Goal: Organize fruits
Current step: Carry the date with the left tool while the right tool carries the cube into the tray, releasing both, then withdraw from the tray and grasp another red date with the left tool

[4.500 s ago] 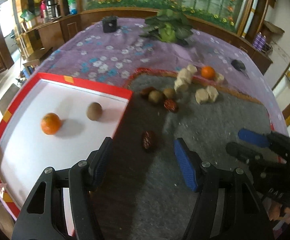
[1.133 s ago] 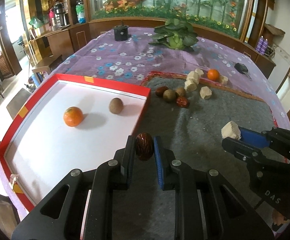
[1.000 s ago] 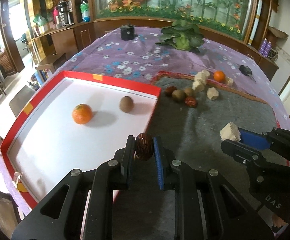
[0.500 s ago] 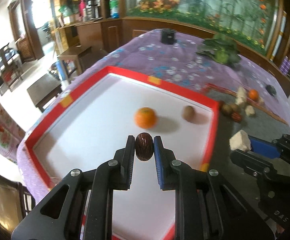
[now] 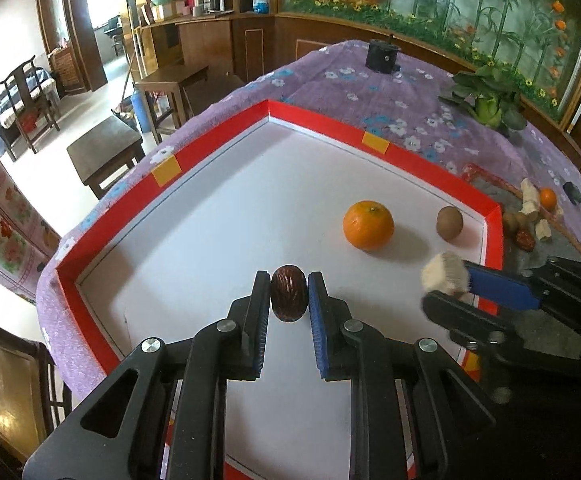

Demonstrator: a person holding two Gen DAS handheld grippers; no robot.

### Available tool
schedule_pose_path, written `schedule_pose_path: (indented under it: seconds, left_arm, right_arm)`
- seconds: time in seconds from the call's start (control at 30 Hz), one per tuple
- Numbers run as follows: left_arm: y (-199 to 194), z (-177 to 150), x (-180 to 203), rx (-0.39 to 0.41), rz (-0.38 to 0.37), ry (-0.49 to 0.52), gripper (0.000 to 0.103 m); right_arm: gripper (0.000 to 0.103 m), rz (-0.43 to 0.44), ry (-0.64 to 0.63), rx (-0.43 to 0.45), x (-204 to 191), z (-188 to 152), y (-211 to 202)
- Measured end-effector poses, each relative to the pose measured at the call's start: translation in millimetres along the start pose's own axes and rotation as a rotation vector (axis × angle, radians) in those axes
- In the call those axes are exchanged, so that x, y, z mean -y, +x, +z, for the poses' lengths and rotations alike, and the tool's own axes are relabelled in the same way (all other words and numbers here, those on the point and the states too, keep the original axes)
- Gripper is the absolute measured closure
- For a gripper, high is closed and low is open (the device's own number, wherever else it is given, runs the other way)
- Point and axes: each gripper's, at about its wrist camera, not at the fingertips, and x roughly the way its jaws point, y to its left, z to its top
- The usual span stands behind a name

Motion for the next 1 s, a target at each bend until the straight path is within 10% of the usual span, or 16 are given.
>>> schedule_pose_path:
  seconds: [0.23,0.4,1.0]
  left_arm:
    - [10.4,-0.9,-5.2,-0.024,0.029,-0.026,0.084]
    - [9.7,-1.1,-9.9,-0.016,0.034,-0.051,0.047]
    - [-31.3,-2.3,36.8,0.058,-0.012,0.024,0.047]
  right_arm:
    - [0.076,0.023,0.03,-0.018,5.6,-2.5,18.4]
    - [0.061,0.019,0.028,0.008,5.9,-5.4,5.4]
    - [0.054,-0.07,0.089,0.096,40.6,-44.7,-68.8]
